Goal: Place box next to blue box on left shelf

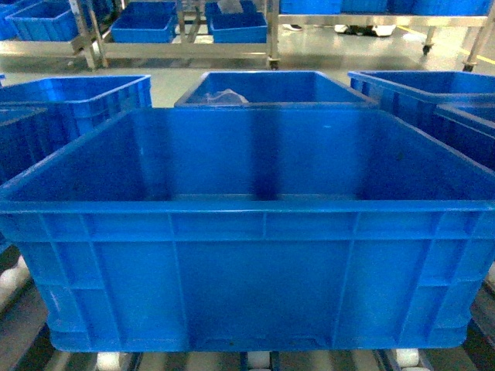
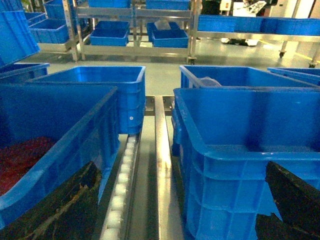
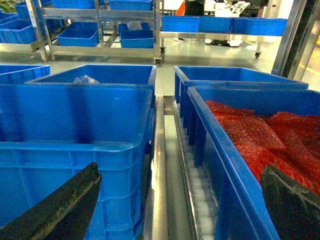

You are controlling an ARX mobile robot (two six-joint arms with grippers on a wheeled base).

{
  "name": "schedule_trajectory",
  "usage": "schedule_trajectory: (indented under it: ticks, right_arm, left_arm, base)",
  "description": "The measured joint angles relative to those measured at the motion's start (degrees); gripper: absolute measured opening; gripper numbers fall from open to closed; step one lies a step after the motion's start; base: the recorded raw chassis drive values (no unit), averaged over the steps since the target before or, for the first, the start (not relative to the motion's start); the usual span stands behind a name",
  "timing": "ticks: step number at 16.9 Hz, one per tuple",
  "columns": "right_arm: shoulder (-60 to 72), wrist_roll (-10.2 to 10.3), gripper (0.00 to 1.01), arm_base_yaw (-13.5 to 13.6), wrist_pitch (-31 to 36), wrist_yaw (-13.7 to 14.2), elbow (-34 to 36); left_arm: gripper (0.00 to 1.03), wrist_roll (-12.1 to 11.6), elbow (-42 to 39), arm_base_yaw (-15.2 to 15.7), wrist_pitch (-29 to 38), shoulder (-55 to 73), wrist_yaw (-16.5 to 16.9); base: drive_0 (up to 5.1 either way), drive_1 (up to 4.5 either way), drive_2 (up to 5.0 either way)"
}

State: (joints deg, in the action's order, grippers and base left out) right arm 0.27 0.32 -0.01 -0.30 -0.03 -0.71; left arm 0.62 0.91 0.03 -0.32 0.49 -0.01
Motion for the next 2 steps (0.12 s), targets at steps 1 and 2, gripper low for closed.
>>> schedule_trajectory:
  ticks: [1,2]
  right_arm:
    - [0.0,0.02,0.98,0.0,0.0,0.0,0.0]
    - [0.0,0.02,0.98,0.0,0.0,0.0,0.0]
  left_arm:
    - [0.98,0.0,-0.02,-0.02,0.0,0.0,0.0]
    - [0.98,0.0,0.0,0.0,0.0,0.0,0.0]
  base:
    - [0.0,0.0,0.0]
    - [0.0,0.0,0.0]
